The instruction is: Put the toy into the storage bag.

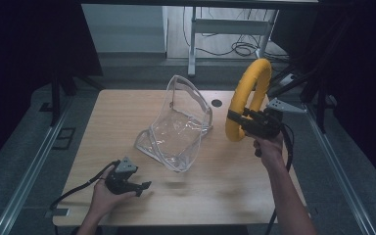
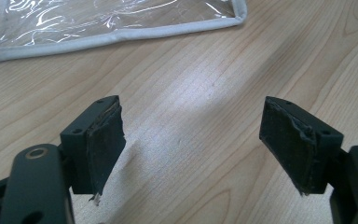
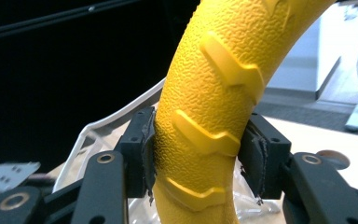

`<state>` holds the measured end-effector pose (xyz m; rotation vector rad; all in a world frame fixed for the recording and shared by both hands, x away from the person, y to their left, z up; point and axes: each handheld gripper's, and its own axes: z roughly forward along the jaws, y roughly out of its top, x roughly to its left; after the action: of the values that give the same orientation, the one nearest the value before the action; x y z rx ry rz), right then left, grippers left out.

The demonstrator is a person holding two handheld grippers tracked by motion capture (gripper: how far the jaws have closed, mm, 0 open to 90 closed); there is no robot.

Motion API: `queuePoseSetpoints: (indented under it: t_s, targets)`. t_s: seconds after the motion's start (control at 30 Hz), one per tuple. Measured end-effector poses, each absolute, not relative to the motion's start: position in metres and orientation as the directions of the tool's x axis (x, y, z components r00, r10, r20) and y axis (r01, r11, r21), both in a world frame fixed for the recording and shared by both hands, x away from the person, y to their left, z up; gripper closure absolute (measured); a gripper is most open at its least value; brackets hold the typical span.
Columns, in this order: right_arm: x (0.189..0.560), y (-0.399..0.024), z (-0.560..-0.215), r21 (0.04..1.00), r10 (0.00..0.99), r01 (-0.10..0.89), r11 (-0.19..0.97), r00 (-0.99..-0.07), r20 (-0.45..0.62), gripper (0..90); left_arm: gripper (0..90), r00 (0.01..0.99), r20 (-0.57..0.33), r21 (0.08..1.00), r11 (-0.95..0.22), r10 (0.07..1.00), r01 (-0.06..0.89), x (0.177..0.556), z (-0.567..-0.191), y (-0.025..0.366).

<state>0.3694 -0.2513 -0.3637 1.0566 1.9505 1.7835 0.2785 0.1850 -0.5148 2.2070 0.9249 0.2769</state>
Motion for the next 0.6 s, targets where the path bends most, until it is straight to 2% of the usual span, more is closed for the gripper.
queuePoseSetpoints:
  t_s: [0.6]
  targets:
    - [0.361, -0.23, -0.351, 0.974, 0.709, 0.22, -0.057, -0.678, 0.195, 50.7, 21.8, 0.719, -0.075, 0.69, -0.485, 0.691, 0.537, 0.279, -0.515, 0.184]
